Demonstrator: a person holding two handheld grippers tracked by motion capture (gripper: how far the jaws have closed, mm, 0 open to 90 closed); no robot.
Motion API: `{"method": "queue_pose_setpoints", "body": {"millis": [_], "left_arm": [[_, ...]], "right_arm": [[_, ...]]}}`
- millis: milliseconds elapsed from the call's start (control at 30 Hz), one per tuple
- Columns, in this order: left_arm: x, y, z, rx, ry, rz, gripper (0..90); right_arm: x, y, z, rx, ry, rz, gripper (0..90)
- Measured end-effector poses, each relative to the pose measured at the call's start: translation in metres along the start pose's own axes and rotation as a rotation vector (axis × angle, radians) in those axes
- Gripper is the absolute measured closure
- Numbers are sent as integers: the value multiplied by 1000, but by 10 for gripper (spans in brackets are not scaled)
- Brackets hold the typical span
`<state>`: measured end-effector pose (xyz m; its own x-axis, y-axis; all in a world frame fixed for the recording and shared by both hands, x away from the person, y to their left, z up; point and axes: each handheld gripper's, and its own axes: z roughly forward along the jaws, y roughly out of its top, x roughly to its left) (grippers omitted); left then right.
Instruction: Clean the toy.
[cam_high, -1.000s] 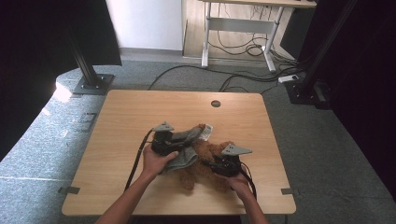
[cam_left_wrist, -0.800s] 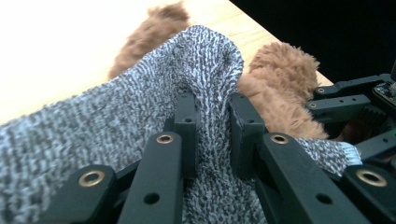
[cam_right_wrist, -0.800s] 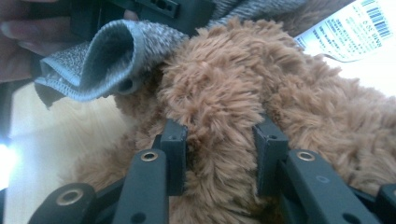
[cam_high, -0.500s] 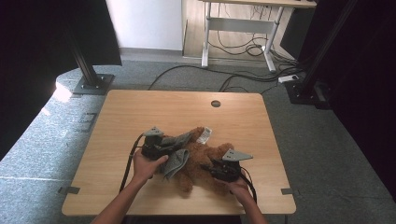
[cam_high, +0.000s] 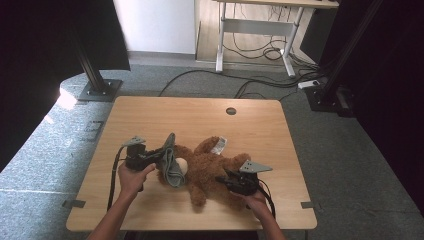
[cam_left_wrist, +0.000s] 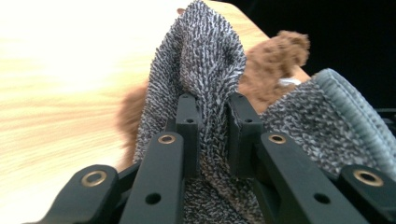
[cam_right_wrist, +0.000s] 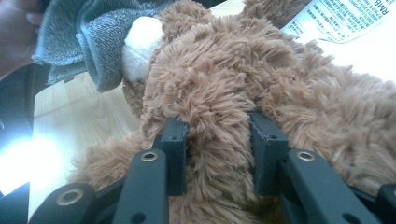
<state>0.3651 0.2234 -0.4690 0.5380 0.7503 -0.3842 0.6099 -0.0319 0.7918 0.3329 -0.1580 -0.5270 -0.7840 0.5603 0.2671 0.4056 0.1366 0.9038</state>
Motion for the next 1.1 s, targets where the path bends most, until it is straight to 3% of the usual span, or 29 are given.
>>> {"method": "queue_pose_setpoints", "body": {"millis": [100,233,300,367,467,600,733,867,933,1100], "left_arm": [[11,-4,-5,2,50,-4,771],[31,-14,-11,17,111,-42,773],[36,-21,-11,17,87,-78,774],[32,-23,-10,4,56,-72,776],[14,-14,-13,-44,-4,-35,777],[-23,7,-16,-97,-84,49,778],[-64,26,-6,-101,-164,126,777],[-94,33,26,-51,-197,178,775],[-104,32,46,-9,-205,178,775],[-110,21,90,104,-190,151,774]], "right_arm": [[0,0,0,1,-1,1,632],[-1,0,-1,-5,-4,8,630],[-2,-1,-1,-8,-3,15,629],[-3,-1,-2,-10,-1,24,628],[-3,-1,-2,-11,2,27,628],[-4,-1,-2,-15,5,29,627],[-4,-1,-2,-17,6,28,625],[-4,-1,-2,-19,7,28,622],[-4,-1,-2,-20,5,30,621],[-3,-1,-2,-20,-2,24,618]]}}
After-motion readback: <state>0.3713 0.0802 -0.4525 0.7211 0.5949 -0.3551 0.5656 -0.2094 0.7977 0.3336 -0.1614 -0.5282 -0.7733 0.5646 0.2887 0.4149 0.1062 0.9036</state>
